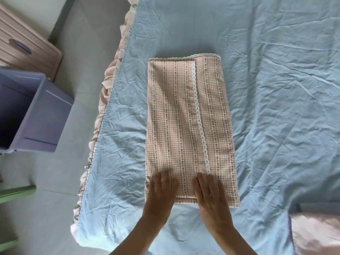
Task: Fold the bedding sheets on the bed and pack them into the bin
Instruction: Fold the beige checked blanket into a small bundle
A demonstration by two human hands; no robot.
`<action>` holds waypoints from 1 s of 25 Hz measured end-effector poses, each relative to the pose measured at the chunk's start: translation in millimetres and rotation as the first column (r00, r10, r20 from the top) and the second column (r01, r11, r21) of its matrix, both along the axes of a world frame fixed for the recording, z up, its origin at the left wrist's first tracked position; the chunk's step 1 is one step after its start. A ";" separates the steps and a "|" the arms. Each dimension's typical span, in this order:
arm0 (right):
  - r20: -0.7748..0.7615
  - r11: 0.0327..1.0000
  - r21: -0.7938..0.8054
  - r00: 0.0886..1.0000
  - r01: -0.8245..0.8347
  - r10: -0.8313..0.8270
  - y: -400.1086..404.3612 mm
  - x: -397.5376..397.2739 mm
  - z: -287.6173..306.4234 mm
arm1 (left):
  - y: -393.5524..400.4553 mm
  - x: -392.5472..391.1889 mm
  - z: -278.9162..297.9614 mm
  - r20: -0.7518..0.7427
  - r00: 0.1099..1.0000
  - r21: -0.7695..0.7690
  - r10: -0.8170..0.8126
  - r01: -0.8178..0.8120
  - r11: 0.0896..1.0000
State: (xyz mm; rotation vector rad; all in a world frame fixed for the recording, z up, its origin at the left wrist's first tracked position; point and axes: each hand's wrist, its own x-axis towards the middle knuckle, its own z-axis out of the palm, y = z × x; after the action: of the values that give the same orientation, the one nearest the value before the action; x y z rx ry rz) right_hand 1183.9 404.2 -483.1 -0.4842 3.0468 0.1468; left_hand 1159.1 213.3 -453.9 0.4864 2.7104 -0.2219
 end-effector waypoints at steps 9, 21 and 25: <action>0.040 0.996 -0.088 0.999 0.013 -0.010 7.6 -40.6 13.1 | 12.8 -39.8 26.7 0.084 0.995 0.001 -0.047 0.047 0.999; 0.097 0.964 -0.254 0.994 0.078 -0.055 28.2 -45.0 69.8 | 8.2 -65.6 85.5 0.191 0.982 0.160 0.005 -0.036 0.986; 0.267 0.960 -0.249 0.962 0.129 -0.060 22.4 -20.9 119.7 | -0.1 -40.6 114.4 0.244 0.968 0.163 -0.050 0.010 0.987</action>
State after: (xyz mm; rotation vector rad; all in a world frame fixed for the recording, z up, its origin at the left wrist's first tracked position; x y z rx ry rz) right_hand 1163.1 426.6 -363.4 -0.3355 2.8342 -0.3077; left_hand 1118.6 213.2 -339.4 0.5614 2.4875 0.0492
